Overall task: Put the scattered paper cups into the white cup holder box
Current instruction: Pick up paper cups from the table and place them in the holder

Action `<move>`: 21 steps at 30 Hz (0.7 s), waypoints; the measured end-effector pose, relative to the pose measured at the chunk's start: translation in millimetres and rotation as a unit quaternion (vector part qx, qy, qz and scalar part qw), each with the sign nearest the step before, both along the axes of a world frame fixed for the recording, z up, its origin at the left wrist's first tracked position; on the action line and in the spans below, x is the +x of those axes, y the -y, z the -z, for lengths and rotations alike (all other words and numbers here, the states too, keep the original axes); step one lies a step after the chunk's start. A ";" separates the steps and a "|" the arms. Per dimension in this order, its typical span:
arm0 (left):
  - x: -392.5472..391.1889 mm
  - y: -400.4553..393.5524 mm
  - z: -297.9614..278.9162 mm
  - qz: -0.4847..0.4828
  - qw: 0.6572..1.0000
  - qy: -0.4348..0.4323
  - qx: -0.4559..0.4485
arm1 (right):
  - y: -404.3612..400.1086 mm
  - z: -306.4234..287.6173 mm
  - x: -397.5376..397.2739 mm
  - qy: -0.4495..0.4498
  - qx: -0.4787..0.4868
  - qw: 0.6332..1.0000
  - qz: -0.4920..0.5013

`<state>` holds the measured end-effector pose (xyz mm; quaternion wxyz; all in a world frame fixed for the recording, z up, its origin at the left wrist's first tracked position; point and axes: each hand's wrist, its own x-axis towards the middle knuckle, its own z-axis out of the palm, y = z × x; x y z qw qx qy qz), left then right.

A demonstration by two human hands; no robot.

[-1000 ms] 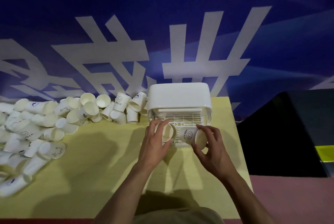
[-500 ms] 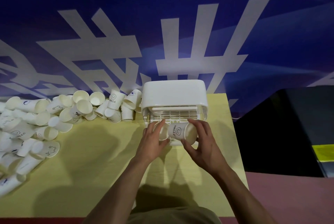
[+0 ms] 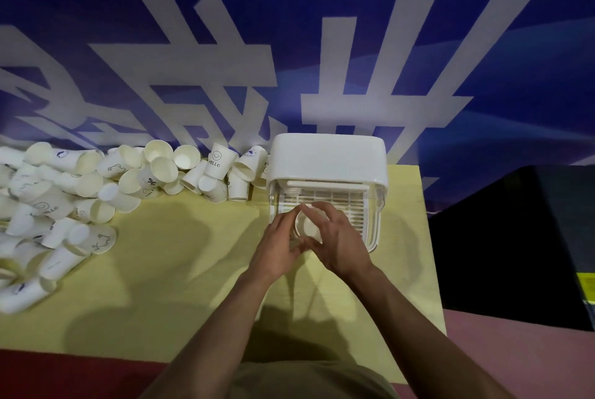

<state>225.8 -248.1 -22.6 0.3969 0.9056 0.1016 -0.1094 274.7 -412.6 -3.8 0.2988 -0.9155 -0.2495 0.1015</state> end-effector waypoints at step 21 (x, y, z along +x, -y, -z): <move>-11.9 -1.7 -6.4 0.026 0.989 -0.105 -0.105 | 14.9 19.9 -12.7 -0.262 0.209 0.940 0.062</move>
